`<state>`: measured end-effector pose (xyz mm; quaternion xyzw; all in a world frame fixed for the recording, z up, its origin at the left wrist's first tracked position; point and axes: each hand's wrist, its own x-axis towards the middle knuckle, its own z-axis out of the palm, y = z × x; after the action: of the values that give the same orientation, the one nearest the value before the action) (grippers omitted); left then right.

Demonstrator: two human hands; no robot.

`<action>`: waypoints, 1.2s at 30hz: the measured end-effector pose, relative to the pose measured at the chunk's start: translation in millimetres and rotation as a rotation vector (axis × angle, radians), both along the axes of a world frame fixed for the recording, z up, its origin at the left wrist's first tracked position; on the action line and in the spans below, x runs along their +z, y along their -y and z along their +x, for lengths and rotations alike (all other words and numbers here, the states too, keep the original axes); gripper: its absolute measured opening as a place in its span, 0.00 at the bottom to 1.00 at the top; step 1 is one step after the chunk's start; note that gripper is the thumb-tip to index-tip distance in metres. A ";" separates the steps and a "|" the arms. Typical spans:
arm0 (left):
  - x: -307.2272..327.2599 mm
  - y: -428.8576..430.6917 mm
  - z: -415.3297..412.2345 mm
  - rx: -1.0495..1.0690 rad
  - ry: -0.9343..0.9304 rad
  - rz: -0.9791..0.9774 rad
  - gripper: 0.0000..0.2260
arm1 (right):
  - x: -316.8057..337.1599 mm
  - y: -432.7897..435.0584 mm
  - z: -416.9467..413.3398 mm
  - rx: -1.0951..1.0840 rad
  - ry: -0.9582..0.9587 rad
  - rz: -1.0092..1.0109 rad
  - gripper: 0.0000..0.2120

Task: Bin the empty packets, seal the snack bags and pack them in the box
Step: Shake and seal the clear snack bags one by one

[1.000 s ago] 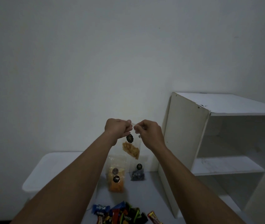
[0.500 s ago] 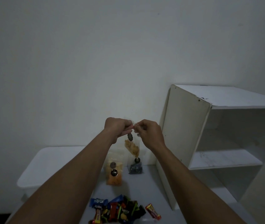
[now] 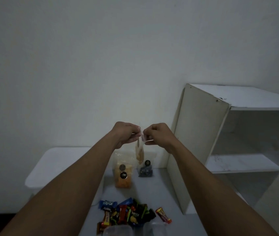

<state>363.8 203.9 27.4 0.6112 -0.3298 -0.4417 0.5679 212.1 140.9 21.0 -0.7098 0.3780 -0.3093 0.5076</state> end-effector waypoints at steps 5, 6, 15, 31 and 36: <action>-18.2 -3.6 7.4 -0.011 -0.040 0.105 0.08 | -14.6 0.7 -9.6 -0.035 -0.050 0.035 0.08; -21.1 -3.5 5.9 -0.017 -0.064 0.109 0.09 | -18.9 0.3 -10.9 -0.044 -0.058 0.035 0.08; -50.2 24.3 -20.4 0.020 -0.113 0.118 0.07 | -56.3 14.6 -16.5 -0.090 -0.106 -0.033 0.11; -39.3 57.5 -9.2 0.032 0.376 -0.156 0.03 | -23.2 62.2 -22.0 -0.016 -0.131 -0.197 0.05; -24.4 56.1 -4.8 0.015 0.261 -0.220 0.04 | -6.2 68.2 -14.5 0.034 -0.156 -0.299 0.06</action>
<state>359.0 147.8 3.1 0.6001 -0.4425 -0.3153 0.5870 197.6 72.7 14.8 -0.8056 0.3541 -0.2973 0.3705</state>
